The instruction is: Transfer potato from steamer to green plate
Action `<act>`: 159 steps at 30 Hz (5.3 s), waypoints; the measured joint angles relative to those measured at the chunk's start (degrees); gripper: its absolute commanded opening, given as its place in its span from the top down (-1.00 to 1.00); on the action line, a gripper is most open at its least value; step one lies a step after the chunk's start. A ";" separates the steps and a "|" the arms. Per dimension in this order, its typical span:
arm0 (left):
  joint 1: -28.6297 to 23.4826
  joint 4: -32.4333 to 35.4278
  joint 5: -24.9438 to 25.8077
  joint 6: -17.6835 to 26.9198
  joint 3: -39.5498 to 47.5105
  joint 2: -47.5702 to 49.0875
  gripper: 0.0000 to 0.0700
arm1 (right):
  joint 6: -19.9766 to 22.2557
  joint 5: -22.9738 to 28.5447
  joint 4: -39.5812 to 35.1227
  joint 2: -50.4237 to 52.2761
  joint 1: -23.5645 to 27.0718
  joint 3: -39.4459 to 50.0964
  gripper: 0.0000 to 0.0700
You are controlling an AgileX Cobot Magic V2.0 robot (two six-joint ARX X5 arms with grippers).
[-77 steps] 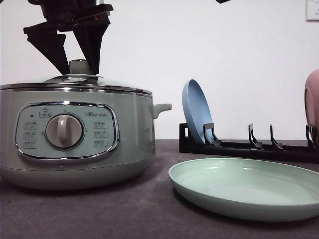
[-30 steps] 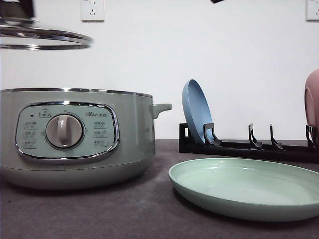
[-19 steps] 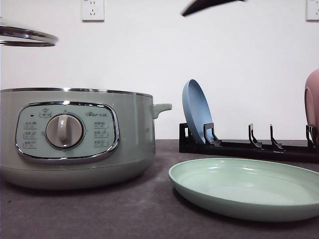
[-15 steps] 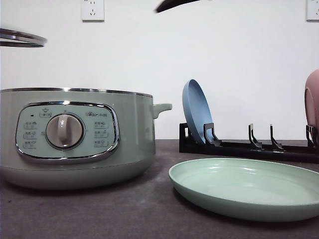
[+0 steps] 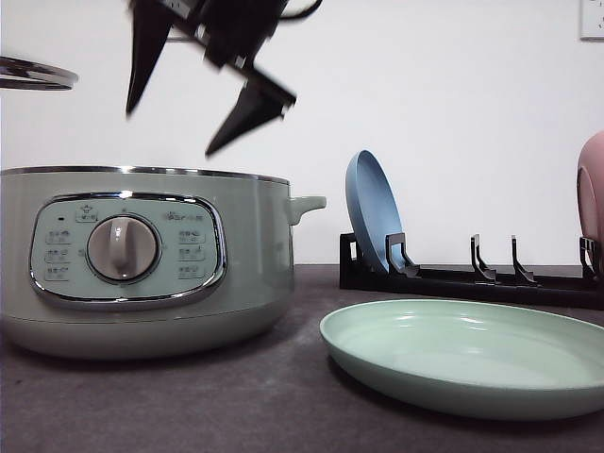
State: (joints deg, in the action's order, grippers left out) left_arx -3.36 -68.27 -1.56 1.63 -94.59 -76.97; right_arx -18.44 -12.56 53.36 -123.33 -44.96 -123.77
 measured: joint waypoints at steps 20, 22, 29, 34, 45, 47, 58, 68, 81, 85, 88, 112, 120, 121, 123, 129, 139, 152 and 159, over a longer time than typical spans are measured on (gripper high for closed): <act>0.00 0.18 0.51 0.00 0.00 0.02 1.00 | -3.46 13.54 -1.01 -7.00 -4.92 -0.36 -0.60; 0.00 0.10 1.11 0.00 0.00 0.02 1.00 | -4.04 13.56 -0.92 -7.20 -4.86 -0.37 -0.60; 0.00 0.07 1.90 0.00 0.00 0.02 1.00 | -4.56 13.97 -0.57 -8.75 -5.27 -0.39 -0.60; 0.00 0.09 2.86 0.00 0.00 0.02 1.00 | -4.54 14.23 -0.31 -8.76 -5.27 -0.39 -0.59; 0.00 0.04 3.21 0.00 0.00 0.02 1.00 | -4.44 14.07 0.45 -8.76 -5.24 -0.39 0.31; 0.00 0.06 3.21 0.00 0.00 0.02 1.00 | -4.21 14.06 0.40 -8.76 -5.24 -0.39 0.44; 0.00 0.35 3.78 0.00 0.00 0.02 1.00 | 0.85 14.27 3.76 -8.32 -4.89 -5.13 0.50; 0.63 0.34 6.00 0.00 0.02 0.02 1.00 | 8.45 20.07 14.64 1.15 -2.96 -17.23 0.52; 5.44 0.81 8.81 -0.01 0.00 0.02 1.00 | 10.66 22.07 23.51 15.49 5.46 -17.25 0.52; 7.43 0.83 8.87 0.00 0.00 0.02 1.00 | 11.16 22.25 23.52 20.76 6.91 -15.56 0.55; 9.04 0.83 8.89 -0.02 0.00 0.02 1.00 | 11.24 22.60 23.54 25.53 7.89 -11.65 0.55; 18.56 1.18 8.87 0.00 0.00 0.02 1.00 | 9.45 10.08 -8.98 61.35 10.20 62.68 0.62; 19.90 1.16 8.87 0.02 0.00 0.04 1.00 | 2.58 9.50 -26.62 60.47 10.20 79.16 0.62; 20.01 1.16 8.87 0.02 0.00 0.04 1.00 | 1.66 9.49 -28.26 60.21 10.20 80.74 0.62; 20.18 1.16 8.86 0.05 0.00 0.04 1.00 | -0.20 9.51 -31.56 59.53 10.20 83.67 0.62; 20.50 1.18 8.87 0.31 0.00 0.04 1.00 | -4.32 9.61 -38.86 55.56 10.20 89.58 0.62; 21.68 1.20 8.85 0.39 0.00 0.04 1.00 | -5.77 9.84 -40.66 49.87 10.20 89.75 0.07; 24.51 1.24 8.87 0.39 0.00 -0.10 1.00 | -5.93 10.71 -39.41 51.48 10.20 89.80 -0.58; 25.43 2.98 8.87 0.40 0.00 -4.11 1.00 | -5.97 12.48 -37.56 60.51 10.20 89.74 -0.58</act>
State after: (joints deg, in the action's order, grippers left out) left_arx 22.07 -65.29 7.31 2.03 -94.59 -81.08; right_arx -24.41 -0.07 15.80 -62.82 -34.76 -34.04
